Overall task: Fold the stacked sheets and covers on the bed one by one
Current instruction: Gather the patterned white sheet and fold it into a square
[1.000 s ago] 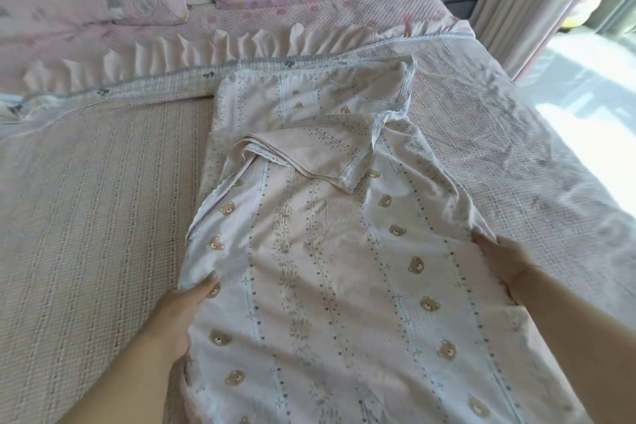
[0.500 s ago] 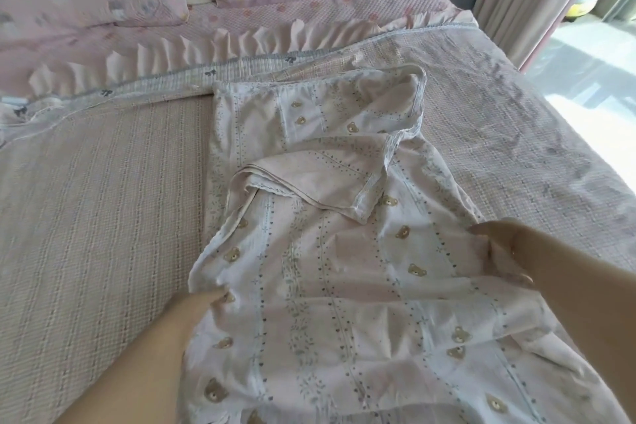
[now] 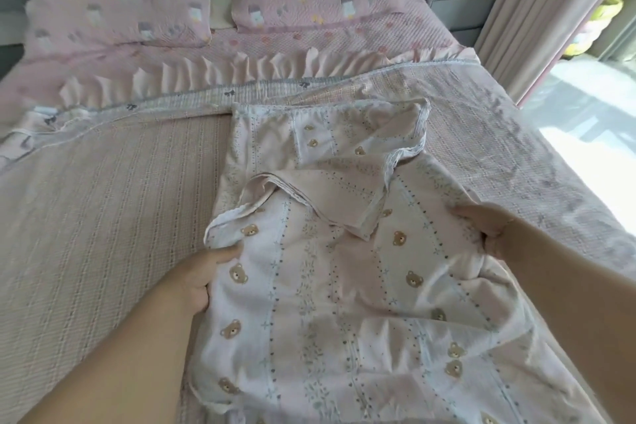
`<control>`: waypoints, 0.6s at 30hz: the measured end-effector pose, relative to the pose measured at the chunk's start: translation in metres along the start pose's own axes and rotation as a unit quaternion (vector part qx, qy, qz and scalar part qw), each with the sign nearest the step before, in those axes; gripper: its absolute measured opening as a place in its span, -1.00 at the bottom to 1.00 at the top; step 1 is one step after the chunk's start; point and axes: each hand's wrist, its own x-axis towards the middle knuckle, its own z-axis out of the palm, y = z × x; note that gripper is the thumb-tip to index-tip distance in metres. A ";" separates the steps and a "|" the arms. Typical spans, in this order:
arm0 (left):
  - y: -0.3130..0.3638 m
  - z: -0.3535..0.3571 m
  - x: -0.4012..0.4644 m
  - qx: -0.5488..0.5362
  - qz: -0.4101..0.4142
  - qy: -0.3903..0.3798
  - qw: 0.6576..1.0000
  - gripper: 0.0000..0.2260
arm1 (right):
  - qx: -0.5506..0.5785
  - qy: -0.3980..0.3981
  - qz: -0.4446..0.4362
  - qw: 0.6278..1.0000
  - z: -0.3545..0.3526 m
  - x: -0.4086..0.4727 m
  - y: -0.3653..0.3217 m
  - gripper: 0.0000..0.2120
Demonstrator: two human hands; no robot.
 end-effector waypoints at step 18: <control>-0.089 -0.093 -0.024 0.293 -0.046 0.159 0.942 -0.53 | -0.513 -0.049 0.150 0.844 -0.038 -0.109 0.030 -0.68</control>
